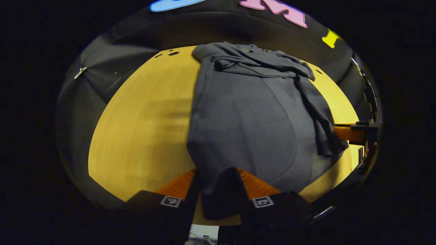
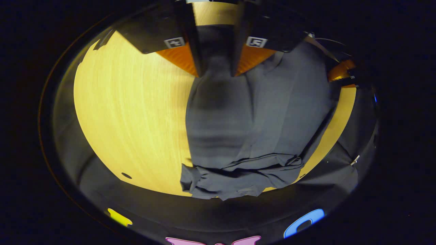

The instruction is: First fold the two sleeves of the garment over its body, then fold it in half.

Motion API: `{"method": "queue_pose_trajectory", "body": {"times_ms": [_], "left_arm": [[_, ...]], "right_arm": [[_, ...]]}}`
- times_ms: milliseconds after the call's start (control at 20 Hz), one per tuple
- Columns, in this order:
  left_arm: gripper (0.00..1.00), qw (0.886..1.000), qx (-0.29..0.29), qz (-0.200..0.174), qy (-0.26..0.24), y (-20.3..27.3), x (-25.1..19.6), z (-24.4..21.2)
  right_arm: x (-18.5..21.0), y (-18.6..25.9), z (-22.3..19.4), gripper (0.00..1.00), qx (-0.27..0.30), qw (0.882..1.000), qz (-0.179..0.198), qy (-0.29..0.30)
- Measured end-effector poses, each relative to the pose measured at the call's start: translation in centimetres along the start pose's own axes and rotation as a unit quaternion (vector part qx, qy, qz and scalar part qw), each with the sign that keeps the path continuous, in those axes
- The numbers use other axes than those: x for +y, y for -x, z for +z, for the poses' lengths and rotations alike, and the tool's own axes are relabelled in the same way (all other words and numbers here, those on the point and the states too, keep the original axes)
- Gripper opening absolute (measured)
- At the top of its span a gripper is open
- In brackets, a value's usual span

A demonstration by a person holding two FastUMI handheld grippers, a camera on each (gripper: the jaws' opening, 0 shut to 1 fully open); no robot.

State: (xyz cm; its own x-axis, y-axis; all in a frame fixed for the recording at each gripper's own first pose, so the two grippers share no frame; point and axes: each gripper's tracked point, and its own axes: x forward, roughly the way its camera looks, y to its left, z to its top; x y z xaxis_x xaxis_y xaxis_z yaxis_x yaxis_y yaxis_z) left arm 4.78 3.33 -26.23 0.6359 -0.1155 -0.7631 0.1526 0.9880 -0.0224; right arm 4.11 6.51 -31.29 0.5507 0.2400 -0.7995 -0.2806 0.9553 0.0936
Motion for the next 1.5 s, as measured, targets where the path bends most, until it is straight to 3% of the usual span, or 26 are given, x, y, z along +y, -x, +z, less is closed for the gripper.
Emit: {"method": "queue_pose_trajectory", "body": {"times_ms": [50, 100, 250, 400, 550, 900, 1200, 1350, 1500], "left_arm": [[0.46, 1.0, -0.001, -0.004, -0.005, 0.0, -0.2, 0.1], [0.32, 1.0, -0.005, -0.01, -0.009, -0.1, -0.4, 0.2], [0.06, 1.0, -0.01, -0.024, -0.009, -0.3, -0.8, 0.5], [0.06, 0.998, 0.004, -0.054, 0.013, 0.3, -1.5, 1.0], [0.06, 0.995, -0.03, -0.077, 0.049, 1.0, -2.8, 2.9], [0.05, 0.991, -0.066, -0.094, 0.07, 2.8, -2.7, 5.6], [0.05, 0.984, -0.1, -0.104, 0.102, 4.1, -2.3, 9.5], [0.06, 0.985, -0.104, -0.097, 0.1, 3.8, -2.1, 10.5], [0.05, 0.986, -0.105, -0.091, 0.096, 3.8, -2.0, 10.3]], "right_arm": [[0.5, -0.2, 0.0, 0.36, 0.001, 1.0, 0.005, 0.003], [0.8, 0.0, 0.1, 0.25, 0.001, 1.0, 0.008, 0.003], [1.1, -0.2, 0.0, 0.06, 0.013, 1.0, 0.019, -0.018], [0.5, 0.9, 1.1, 0.06, 0.016, 0.998, 0.03, -0.053], [0.9, 2.3, 2.2, 0.06, -0.009, 0.999, 0.03, -0.038], [1.9, 3.4, 4.2, 0.06, -0.029, 0.998, 0.048, -0.041], [2.3, 4.1, 9.6, 0.05, -0.079, 0.995, 0.058, -0.02], [0.9, 3.5, 10.1, 0.06, -0.07, 0.996, 0.043, -0.018], [-1.5, 3.6, 6.4, 0.06, -0.027, 1.0, -0.003, -0.011]]}}
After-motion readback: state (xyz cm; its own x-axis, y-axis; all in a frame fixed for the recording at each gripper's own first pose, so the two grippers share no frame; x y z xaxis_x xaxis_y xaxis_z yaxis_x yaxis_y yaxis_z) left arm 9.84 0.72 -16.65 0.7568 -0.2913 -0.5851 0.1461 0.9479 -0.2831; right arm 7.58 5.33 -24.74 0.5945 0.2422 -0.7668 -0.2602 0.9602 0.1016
